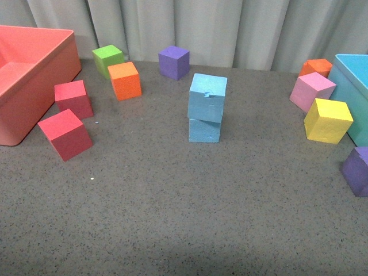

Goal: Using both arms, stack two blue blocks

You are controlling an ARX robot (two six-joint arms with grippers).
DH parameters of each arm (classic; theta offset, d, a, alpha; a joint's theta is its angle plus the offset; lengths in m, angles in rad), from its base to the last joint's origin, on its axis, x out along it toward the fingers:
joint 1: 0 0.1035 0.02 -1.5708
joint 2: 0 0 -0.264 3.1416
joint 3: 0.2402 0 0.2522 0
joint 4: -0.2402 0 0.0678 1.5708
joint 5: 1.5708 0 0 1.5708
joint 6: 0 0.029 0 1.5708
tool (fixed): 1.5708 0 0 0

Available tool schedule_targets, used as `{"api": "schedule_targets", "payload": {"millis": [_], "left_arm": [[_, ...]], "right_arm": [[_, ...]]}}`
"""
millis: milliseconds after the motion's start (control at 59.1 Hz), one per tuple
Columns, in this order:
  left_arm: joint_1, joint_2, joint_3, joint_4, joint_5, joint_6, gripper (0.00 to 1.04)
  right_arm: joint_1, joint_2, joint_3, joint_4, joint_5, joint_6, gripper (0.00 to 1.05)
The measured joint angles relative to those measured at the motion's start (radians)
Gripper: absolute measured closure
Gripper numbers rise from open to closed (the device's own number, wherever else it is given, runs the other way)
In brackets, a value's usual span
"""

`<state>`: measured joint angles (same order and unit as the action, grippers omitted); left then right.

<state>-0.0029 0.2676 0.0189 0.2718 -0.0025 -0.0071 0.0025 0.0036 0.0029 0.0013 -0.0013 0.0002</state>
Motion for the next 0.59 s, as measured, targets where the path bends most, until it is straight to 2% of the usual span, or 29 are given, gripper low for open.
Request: {"api": "schedule_targets", "payload": {"millis": [322,372,406,593], "left_arm": [[0.0,-0.094,0.0,-0.094,0.0,0.0,1.01],[0.0,-0.194,0.0,-0.228,0.001,0.0,1.01],[0.0,-0.236,0.0,-0.261,0.001,0.0,1.01],[0.0,-0.262,0.0,-0.269,0.0,0.0,1.01]], "right_arm": [[0.0,0.0,0.0,0.0,0.0,0.0,0.1],[0.0,0.0,0.0,0.0,0.0,0.0,0.1],[0.0,0.0,0.0,0.0,0.0,0.0,0.1],[0.0,0.0,0.0,0.0,0.0,0.0,0.1]]}}
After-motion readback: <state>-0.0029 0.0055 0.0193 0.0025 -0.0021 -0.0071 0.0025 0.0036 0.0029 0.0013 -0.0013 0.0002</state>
